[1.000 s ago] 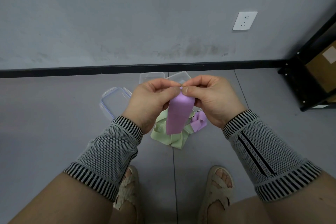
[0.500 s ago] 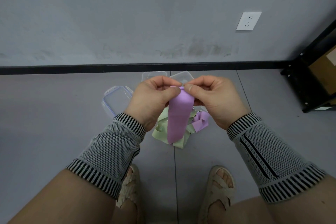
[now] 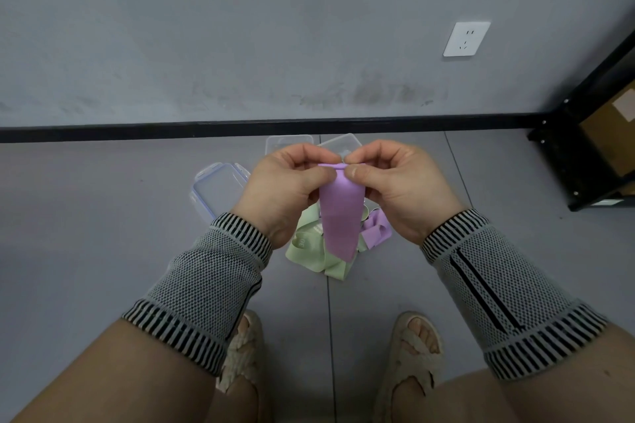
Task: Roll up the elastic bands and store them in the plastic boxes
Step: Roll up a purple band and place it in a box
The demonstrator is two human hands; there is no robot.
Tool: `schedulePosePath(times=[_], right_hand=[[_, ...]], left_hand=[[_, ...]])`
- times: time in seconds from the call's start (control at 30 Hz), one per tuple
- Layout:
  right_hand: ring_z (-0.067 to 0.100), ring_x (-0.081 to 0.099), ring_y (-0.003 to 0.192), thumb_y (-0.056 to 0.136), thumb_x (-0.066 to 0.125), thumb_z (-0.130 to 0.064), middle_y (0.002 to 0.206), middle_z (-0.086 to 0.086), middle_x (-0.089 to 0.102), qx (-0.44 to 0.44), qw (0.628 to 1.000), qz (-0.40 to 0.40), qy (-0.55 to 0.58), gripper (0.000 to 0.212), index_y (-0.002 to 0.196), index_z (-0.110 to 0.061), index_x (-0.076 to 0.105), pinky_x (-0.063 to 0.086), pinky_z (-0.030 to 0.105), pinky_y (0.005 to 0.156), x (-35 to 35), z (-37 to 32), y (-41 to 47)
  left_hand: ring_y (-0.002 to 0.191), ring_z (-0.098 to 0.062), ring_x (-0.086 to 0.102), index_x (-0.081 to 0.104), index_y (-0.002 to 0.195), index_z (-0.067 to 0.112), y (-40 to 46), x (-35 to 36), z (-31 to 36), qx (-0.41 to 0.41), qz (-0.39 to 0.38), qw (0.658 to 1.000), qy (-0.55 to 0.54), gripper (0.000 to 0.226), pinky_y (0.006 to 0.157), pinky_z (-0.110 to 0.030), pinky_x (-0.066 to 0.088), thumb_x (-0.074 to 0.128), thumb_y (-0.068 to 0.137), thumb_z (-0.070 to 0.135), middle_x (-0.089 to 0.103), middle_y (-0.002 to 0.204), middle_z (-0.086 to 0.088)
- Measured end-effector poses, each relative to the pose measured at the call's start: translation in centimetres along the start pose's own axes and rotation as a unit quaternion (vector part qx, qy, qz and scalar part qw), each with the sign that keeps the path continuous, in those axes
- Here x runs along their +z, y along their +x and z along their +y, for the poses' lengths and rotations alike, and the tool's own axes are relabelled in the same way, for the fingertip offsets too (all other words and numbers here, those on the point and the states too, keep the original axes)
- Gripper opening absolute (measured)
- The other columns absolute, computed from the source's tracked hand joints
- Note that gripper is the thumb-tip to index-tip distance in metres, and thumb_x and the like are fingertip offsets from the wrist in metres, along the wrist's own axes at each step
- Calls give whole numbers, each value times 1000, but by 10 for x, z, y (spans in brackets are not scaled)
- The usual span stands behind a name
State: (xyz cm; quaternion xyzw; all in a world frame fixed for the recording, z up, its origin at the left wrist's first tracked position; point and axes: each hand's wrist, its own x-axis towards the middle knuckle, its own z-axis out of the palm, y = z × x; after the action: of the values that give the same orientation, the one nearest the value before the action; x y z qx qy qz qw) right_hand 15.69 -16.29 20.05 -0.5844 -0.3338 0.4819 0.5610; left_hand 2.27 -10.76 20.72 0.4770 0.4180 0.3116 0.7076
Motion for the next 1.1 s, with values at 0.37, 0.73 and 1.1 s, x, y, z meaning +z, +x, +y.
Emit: schedulePosePath(times=[0.37, 0.73, 1.1], right_hand=[[20, 60, 74, 79, 68, 4, 77, 11, 63, -42, 997, 27, -59, 18, 75, -14, 66, 54, 35, 75, -1, 2, 0], [1, 62, 66, 82, 69, -8, 81, 5, 71, -22, 996, -10, -90, 16, 92, -20, 69, 46, 11, 60, -6, 1, -2], [29, 68, 82, 81, 69, -1, 86, 16, 72, -46, 996, 22, -77, 18, 77, -18, 70, 56, 48, 79, -7, 3, 1]], left_hand=[[46, -3, 46, 67, 84, 7, 1, 0, -3, -8, 35, 997, 71, 3, 50, -18, 36, 68, 82, 8, 60, 66, -1], [58, -11, 52, 64, 79, 11, 2, -5, -1, 15, 42, 997, 56, 16, 49, -16, 42, 62, 83, -4, 61, 68, -4], [65, -10, 56, 66, 85, 16, 0, -3, 0, -13, 35, 996, 79, 8, 54, -20, 36, 67, 83, 8, 66, 80, -3]])
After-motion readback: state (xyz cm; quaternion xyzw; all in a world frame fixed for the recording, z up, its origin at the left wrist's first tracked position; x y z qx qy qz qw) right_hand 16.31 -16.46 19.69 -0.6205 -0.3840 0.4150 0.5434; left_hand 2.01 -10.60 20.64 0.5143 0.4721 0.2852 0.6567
